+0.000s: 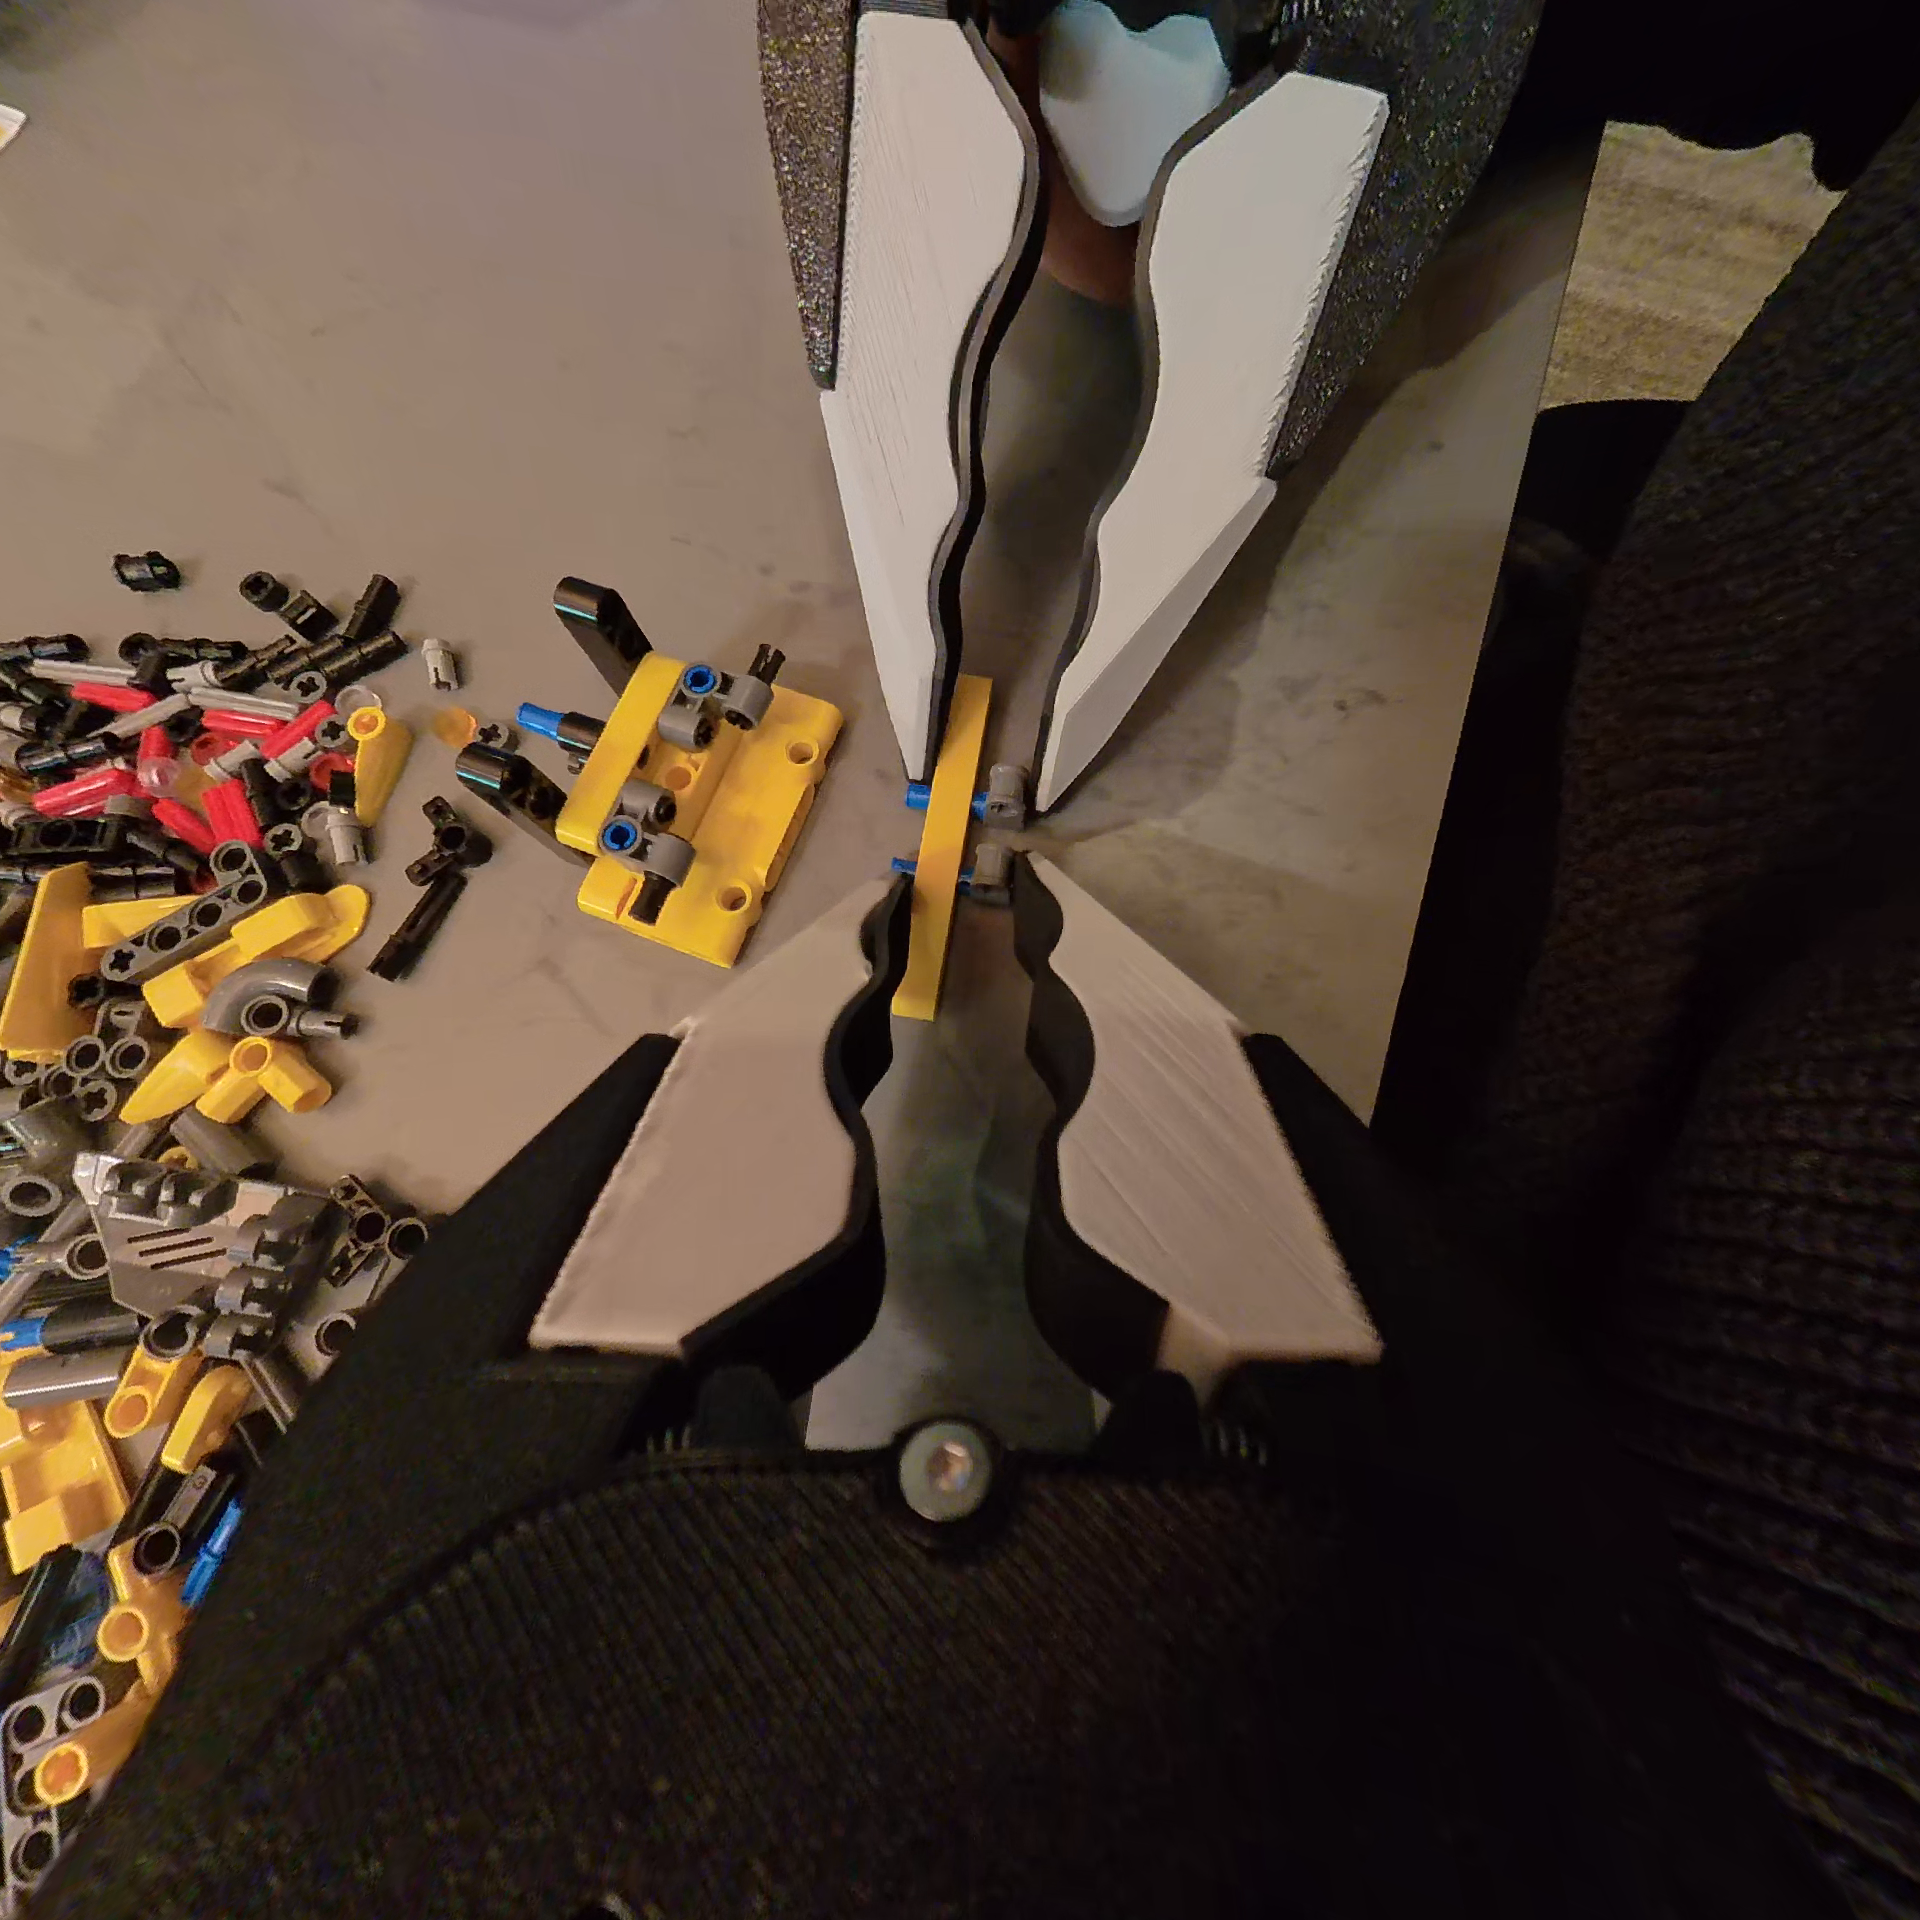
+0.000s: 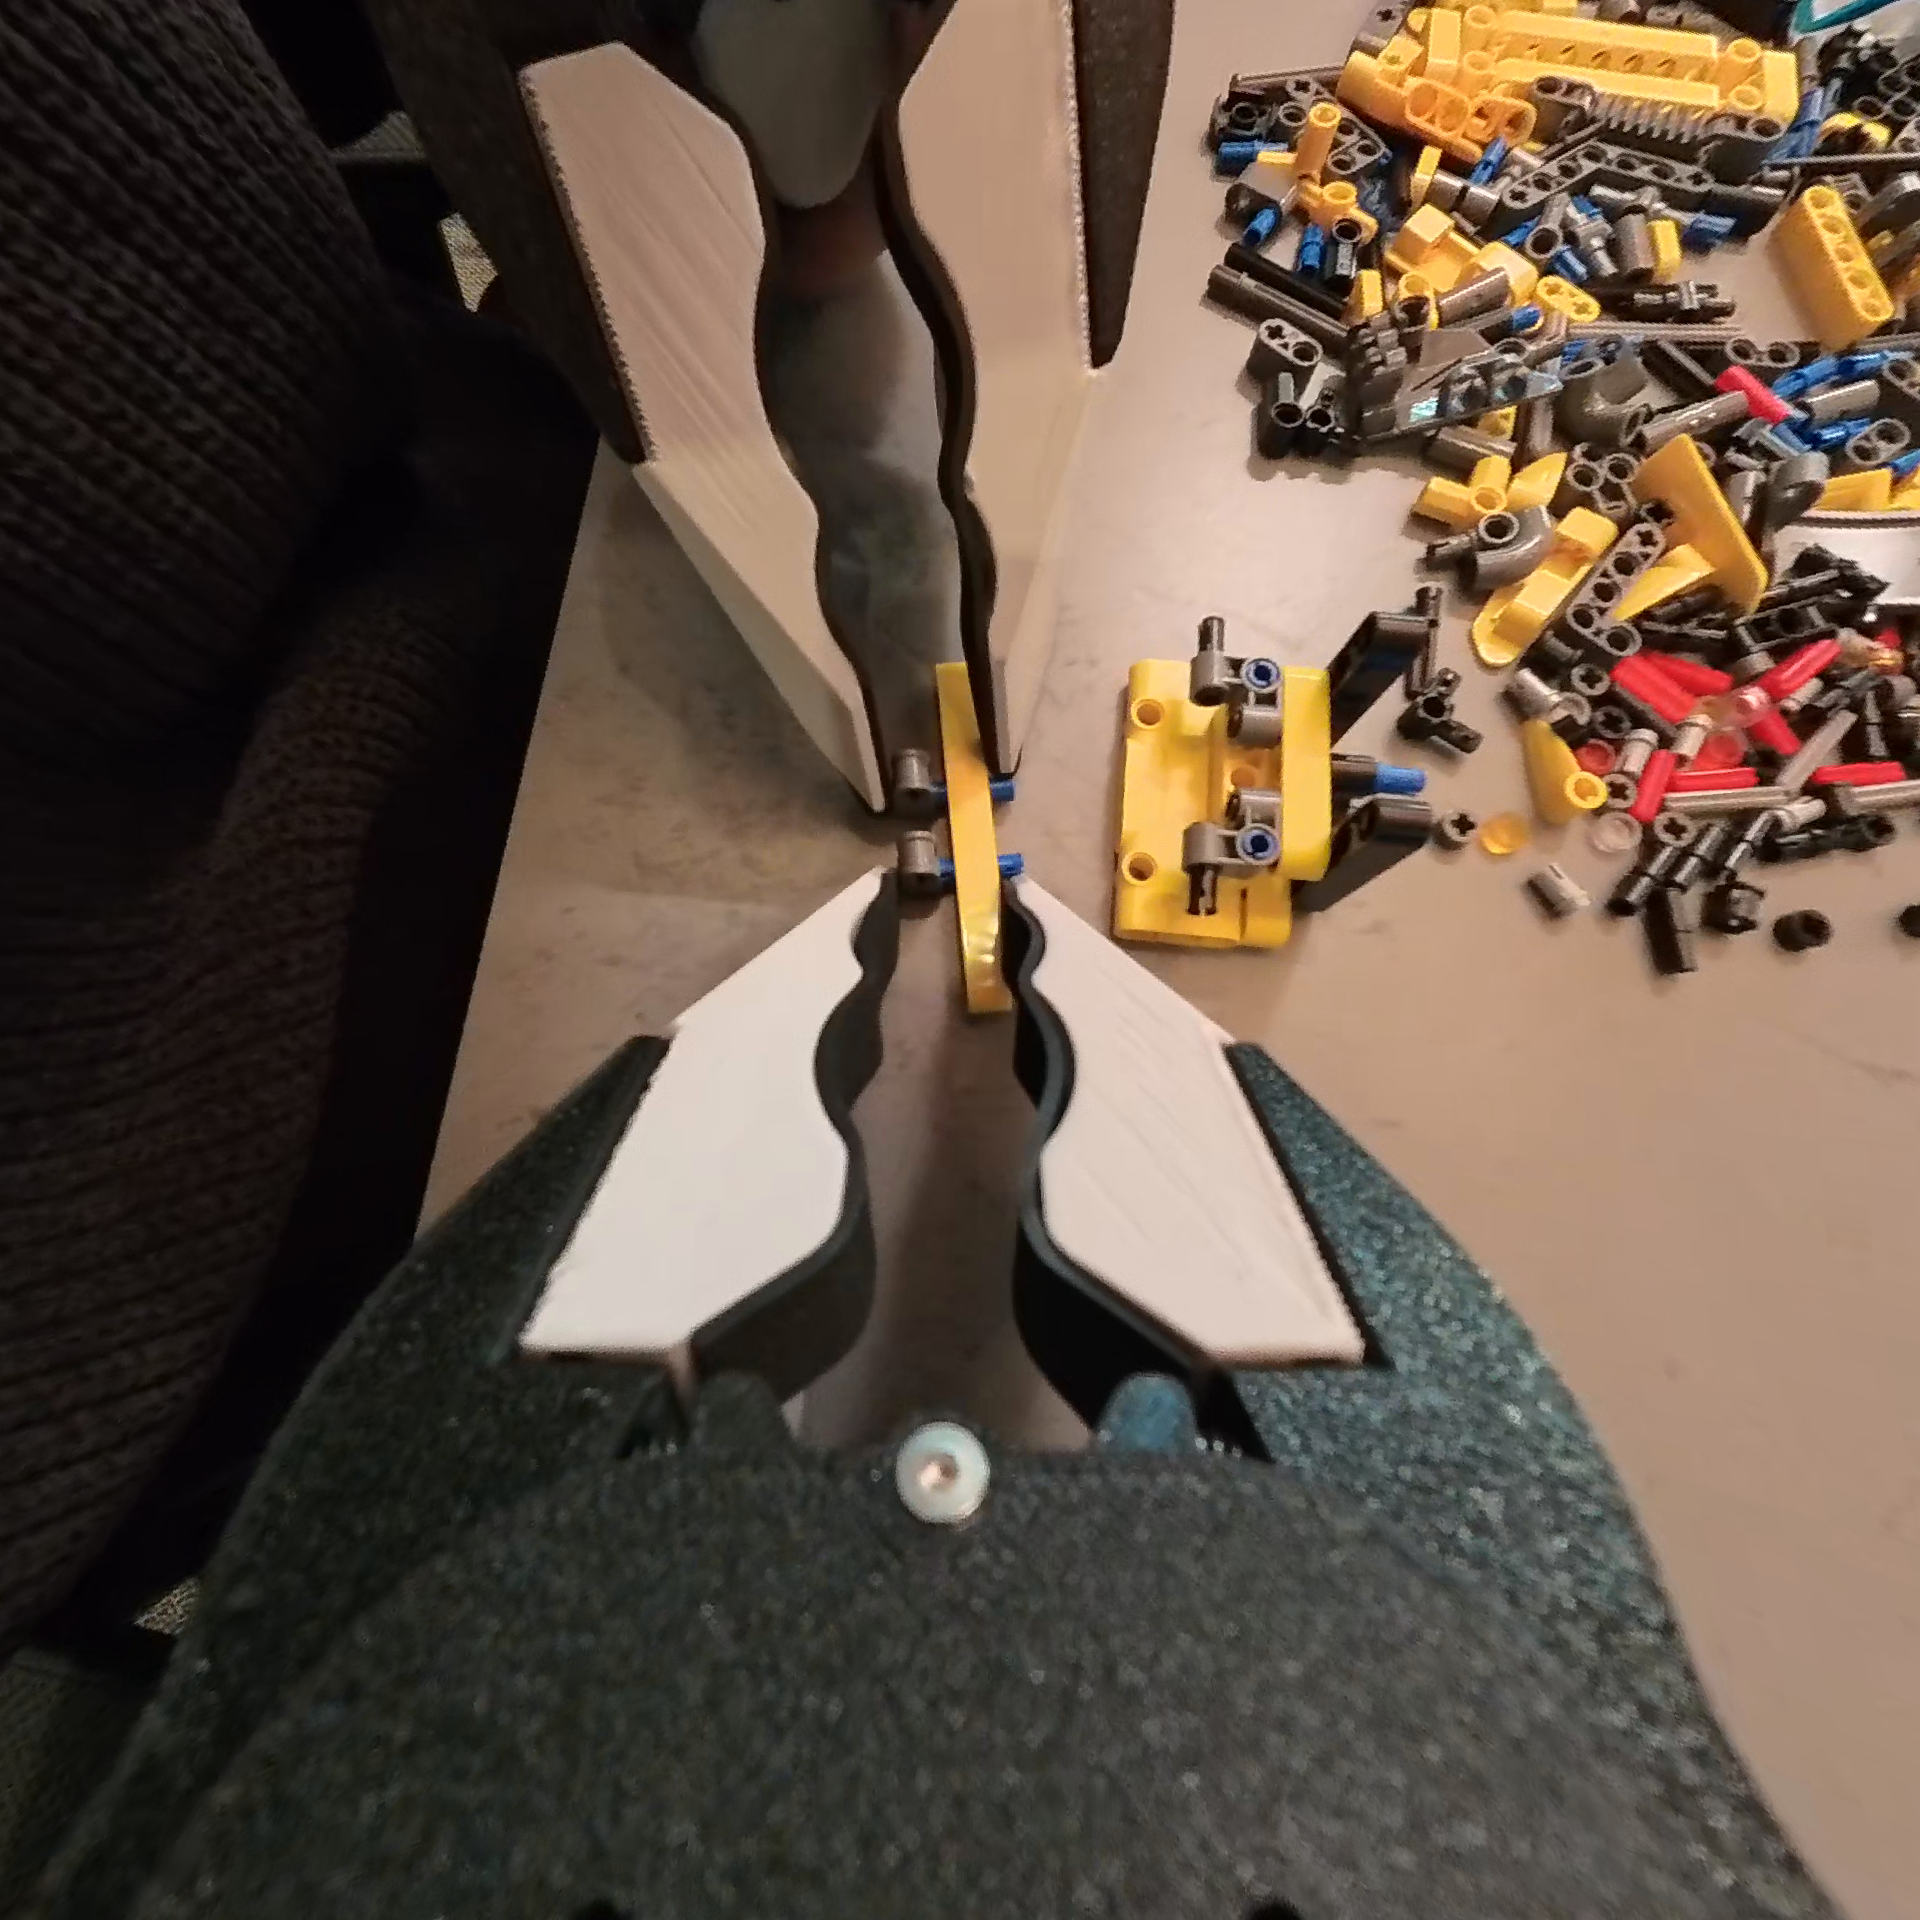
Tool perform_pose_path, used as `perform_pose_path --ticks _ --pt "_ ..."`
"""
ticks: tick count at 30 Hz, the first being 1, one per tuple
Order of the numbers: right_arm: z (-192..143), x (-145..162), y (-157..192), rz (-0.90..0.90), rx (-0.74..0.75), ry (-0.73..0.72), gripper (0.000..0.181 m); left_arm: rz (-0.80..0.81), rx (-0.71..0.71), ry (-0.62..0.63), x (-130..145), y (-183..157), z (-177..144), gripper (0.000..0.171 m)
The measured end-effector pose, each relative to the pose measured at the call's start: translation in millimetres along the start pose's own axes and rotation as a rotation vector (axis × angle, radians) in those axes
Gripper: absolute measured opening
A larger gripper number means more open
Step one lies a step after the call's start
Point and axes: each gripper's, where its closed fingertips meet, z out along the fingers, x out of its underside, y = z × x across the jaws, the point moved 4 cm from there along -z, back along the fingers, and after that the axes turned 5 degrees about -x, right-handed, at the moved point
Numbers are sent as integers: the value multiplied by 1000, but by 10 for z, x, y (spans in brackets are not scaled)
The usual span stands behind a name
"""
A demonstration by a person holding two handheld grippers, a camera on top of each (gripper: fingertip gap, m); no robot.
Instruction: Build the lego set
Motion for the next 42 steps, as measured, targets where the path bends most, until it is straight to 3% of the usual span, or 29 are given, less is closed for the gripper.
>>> perform_pose_path --ticks 28,31,34,42 --pt "-2 1 -10 8 -1 -1 16 9 -8 -2 2 -9 0 17" --pt "-7 5 -13 2 2 -1 16 23 5 27 47 -29 5 32" --pt "-9 6 -14 1 0 -1 16 24 -20 18 50 6 -13 18" --pt "-8 8 -18 14 -11 -4 16 30 -11 16 45 1 -11 18"
